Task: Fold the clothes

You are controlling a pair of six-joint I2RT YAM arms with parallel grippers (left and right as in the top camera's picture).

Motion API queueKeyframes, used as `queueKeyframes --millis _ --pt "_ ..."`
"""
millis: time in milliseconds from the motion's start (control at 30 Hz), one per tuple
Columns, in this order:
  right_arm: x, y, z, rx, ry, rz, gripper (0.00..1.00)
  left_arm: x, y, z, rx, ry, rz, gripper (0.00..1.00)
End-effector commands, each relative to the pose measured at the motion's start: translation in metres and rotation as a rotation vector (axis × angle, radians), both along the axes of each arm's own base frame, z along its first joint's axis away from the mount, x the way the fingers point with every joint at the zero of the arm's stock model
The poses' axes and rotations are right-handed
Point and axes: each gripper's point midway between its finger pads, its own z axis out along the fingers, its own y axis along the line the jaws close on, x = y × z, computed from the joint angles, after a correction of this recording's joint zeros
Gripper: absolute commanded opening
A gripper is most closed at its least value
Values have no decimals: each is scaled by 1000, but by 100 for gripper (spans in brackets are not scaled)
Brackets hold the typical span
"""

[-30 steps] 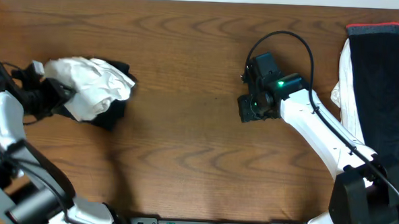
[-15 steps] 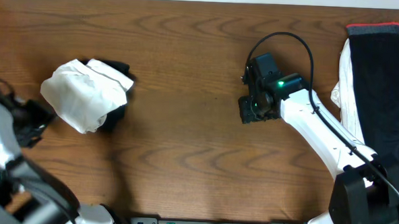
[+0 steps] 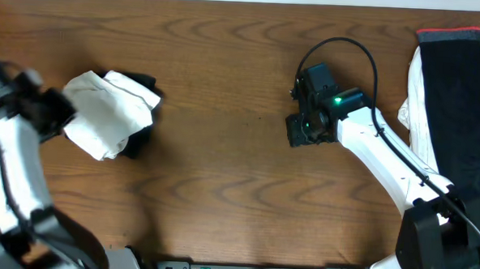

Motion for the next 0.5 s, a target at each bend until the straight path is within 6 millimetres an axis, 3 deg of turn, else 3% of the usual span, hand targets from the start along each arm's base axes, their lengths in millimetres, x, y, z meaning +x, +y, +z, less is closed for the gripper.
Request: queueKeyframes --millis 0,100,200,300,467 --pt "-1 5 6 50 8 -24 51 18 -18 -39 14 52 -174 21" --pt "-2 10 9 86 14 -16 51 27 -21 -72 -13 93 -198 22" --pt "1 10 22 109 -18 -19 52 25 -32 -82 -90 107 -218 23" --pt "8 7 49 140 -89 -19 52 25 -52 -58 -141 52 -306 29" --pt "14 -9 130 211 -313 -7 54 11 -96 21 -67 -27 -521 39"
